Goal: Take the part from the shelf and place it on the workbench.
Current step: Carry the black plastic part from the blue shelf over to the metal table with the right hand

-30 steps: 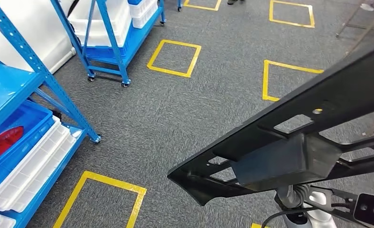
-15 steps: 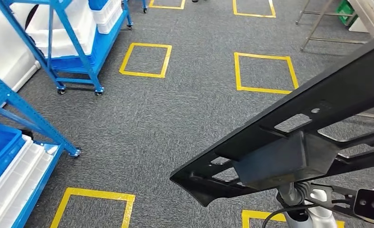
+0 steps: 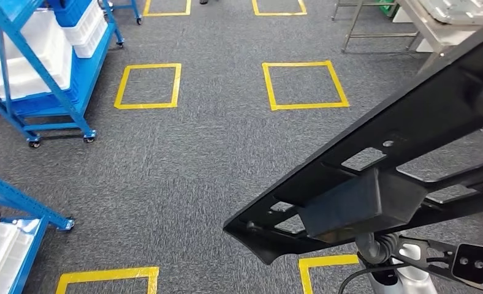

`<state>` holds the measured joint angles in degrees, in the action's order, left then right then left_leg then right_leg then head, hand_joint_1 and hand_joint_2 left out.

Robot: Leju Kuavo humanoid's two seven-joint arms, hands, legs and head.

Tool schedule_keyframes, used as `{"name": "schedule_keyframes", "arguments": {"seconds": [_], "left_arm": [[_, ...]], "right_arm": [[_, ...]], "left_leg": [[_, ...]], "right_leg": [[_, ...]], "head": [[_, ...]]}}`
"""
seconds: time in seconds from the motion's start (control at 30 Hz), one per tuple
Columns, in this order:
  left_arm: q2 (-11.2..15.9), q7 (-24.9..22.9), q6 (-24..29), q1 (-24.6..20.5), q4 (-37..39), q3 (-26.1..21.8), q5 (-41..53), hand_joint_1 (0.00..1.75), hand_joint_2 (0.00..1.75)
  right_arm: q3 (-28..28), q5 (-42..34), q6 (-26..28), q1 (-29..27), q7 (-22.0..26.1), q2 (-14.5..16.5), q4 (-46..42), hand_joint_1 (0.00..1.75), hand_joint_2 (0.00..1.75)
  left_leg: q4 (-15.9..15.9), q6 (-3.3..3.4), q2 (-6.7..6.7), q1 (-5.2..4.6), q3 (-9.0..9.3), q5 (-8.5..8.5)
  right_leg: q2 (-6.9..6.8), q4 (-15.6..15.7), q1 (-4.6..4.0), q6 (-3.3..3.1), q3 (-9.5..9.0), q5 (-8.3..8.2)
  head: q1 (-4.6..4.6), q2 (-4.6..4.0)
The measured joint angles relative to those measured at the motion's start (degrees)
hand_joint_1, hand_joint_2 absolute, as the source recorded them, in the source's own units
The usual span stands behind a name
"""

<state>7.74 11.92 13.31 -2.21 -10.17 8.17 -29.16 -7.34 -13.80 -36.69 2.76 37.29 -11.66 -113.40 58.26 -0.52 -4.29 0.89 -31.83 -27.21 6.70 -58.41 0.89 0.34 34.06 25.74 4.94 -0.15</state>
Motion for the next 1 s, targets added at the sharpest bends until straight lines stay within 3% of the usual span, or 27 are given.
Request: {"name": "schedule_keyframes", "arguments": {"seconds": [0.03, 0.1, 0.17, 0.23, 0.27, 0.3, 0.33, 0.4, 0.43, 0.47, 0.63, 0.73, 0.8, 0.87, 0.9, 0.93, 1.0], "left_arm": [[-0.02, -0.08, -0.03, -0.12, -0.01, 0.01, 0.05, 0.0, 1.75], [-0.01, -0.1, -0.24, -0.25, -0.02, 0.01, 0.19, 0.0, 1.75], [0.01, -0.1, -0.5, -0.14, -0.02, 0.01, 0.28, 0.0, 1.75], [0.0, -0.11, -0.62, 0.04, -0.02, 0.01, 0.28, 0.0, 1.75], [-0.01, -0.08, -0.74, 0.07, -0.02, 0.01, 0.28, 0.0, 1.75], [-0.03, -0.02, -0.91, 0.06, -0.02, 0.01, 0.27, 0.0, 1.75], [-0.09, 0.07, -1.13, 0.02, -0.02, 0.01, 0.24, 0.0, 1.75], [-0.28, 0.32, -1.47, -0.06, -0.02, 0.01, 0.1, 0.0, 1.75], [-0.38, 0.45, -1.52, -0.06, -0.02, 0.01, 0.01, 0.0, 1.75], [-0.47, 0.56, -1.54, -0.06, -0.02, 0.01, -0.07, 0.0, 1.75], [-0.76, 0.82, -1.55, -0.3, -0.02, 0.01, -0.26, 0.0, 1.75], [-0.76, 0.82, -1.55, -0.3, -0.02, 0.01, -0.26, 0.0, 1.75], [-0.8, 0.89, -1.54, -0.23, -0.02, -0.01, -0.3, 0.0, 1.75], [-0.9, 0.85, -1.64, 0.01, -0.02, -0.02, -0.33, 0.0, 1.75], [-0.96, 0.71, -1.73, 0.14, -0.02, -0.02, -0.33, 0.0, 1.75], [-1.03, 0.51, -1.82, 0.27, -0.02, -0.02, -0.34, 0.0, 1.75], [-1.14, 0.06, -1.88, 0.39, -0.01, -0.02, -0.42, 0.0, 1.75]], "right_arm": [[0.01, 0.06, 0.42, 0.09, 0.0, 0.07, 0.02, 1.75, 1.75], [0.02, 0.16, 1.3, 0.53, 0.0, 0.2, 0.08, 1.75, 1.75], [0.02, 0.21, 2.07, 1.01, 0.0, 0.28, 0.22, 1.75, 1.75], [0.02, 0.28, 2.43, 1.05, 0.0, 0.39, 0.45, 1.75, 1.75], [0.02, 0.35, 2.44, 0.96, 0.0, 0.42, 0.52, 1.75, 1.75], [0.02, 0.44, 2.36, 0.86, 0.0, 0.43, 0.57, 1.75, 1.75], [0.02, 0.56, 2.17, 0.78, 0.0, 0.43, 0.56, 1.75, 1.75], [0.02, 0.74, 1.69, 0.7, 0.0, 0.43, 0.53, 1.75, 1.75], [0.01, 0.79, 1.5, 0.7, 0.0, 0.44, 0.5, 1.75, 1.75], [0.01, 0.83, 1.41, 0.68, 0.0, 0.45, 0.48, 1.75, 1.75], [0.0, 1.02, 1.39, 0.5, 0.0, 0.47, 0.45, 1.75, 1.75], [0.0, 1.04, 1.39, 0.5, 0.0, 0.47, 0.44, 1.75, 1.75], [-0.03, 1.6, 1.56, 0.65, 0.0, 0.48, 0.44, 1.75, 1.75], [-0.23, 2.46, 2.19, 0.71, 0.0, 0.48, 0.49, 1.75, 1.75], [-0.42, 2.68, 2.64, 0.63, 0.0, 0.47, 0.52, 1.75, 1.75], [-0.63, 2.84, 3.14, 0.55, 0.0, 0.47, 0.54, 1.75, 1.75], [-0.96, 2.89, 3.72, 0.47, 0.0, 0.47, 0.53, 1.75, 1.75]], "left_leg": [[-0.17, 0.4, 0.7, 0.0, 0.1, 0.15], [-0.63, 1.2, 2.11, 0.18, 0.32, 0.49], [-0.83, 1.73, 3.53, 0.07, 0.34, 0.55], [-0.8, 1.92, 5.01, -0.17, 0.28, 0.46], [-0.78, 1.95, 5.73, -0.25, 0.29, 0.41], [-0.78, 1.95, 6.41, -0.34, 0.34, 0.34], [-0.77, 1.91, 7.05, -0.43, 0.47, 0.25], [-0.77, 1.69, 8.14, -0.72, 0.78, 0.01], [-0.78, 1.48, 8.65, -0.86, 0.88, -0.11], [-0.79, 1.23, 9.16, -0.96, 0.97, -0.21], [-1.13, 0.27, 11.09, -1.12, 1.65, -0.45], [-1.12, 0.23, 11.07, -1.14, 1.63, -0.49], [1.99, -0.12, 8.33, -0.95, 0.31, -2.57], [8.54, -0.65, 5.21, -0.63, -2.82, -5.38], [9.32, -0.8, 4.79, -0.49, -3.44, -4.8], [8.09, -0.91, 4.03, -0.3, -3.15, -3.26], [2.15, -0.77, 1.72, 0.06, -0.81, -0.35]], "right_leg": [[0.22, 0.04, 0.09, 0.35, 0.13, -0.09], [-1.94, -1.73, -0.06, 0.85, 1.02, 1.05], [-5.27, -8.12, -0.12, 1.21, 4.01, 4.46], [-6.33, -15.44, 0.02, 1.43, 7.54, 7.33], [-6.47, -16.76, 0.03, 1.43, 8.15, 7.37], [-6.61, -15.71, 0.0, 1.33, 7.56, 6.33], [-7.01, -12.27, -0.08, 1.08, 5.69, 4.44], [-9.31, -3.71, -0.62, 0.26, 1.12, 1.38], [-10.23, -0.9, -0.95, -0.15, -0.32, 0.67], [-10.71, 0.29, -1.24, -0.46, -0.83, 0.63], [-8.68, 0.9, -1.35, -1.28, -0.73, 0.39], [-8.64, 0.97, -1.26, -1.32, -0.79, 0.35], [-7.95, 1.34, -0.9, -1.63, -0.99, 0.04], [-6.08, 1.49, -0.62, -1.94, -1.11, -0.18], [-4.85, 1.28, -0.6, -1.91, -1.08, -0.12], [-3.53, 0.99, -0.57, -1.77, -1.07, 0.01], [-1.62, 0.34, -0.58, -1.23, -0.77, 0.25]], "head": [[0.0, 0.0], [-0.01, 0.0], [-0.01, 0.01], [-0.01, 0.01], [-0.01, 0.0], [0.0, 0.0], [0.0, 0.0], [-0.01, 0.0], [-0.01, 0.0], [-0.01, 0.0], [0.0, 0.0], [0.0, 0.0], [0.0, 0.0], [0.0, 0.0], [0.0, 0.0], [0.0, 0.0], [0.0, 0.0]]}}
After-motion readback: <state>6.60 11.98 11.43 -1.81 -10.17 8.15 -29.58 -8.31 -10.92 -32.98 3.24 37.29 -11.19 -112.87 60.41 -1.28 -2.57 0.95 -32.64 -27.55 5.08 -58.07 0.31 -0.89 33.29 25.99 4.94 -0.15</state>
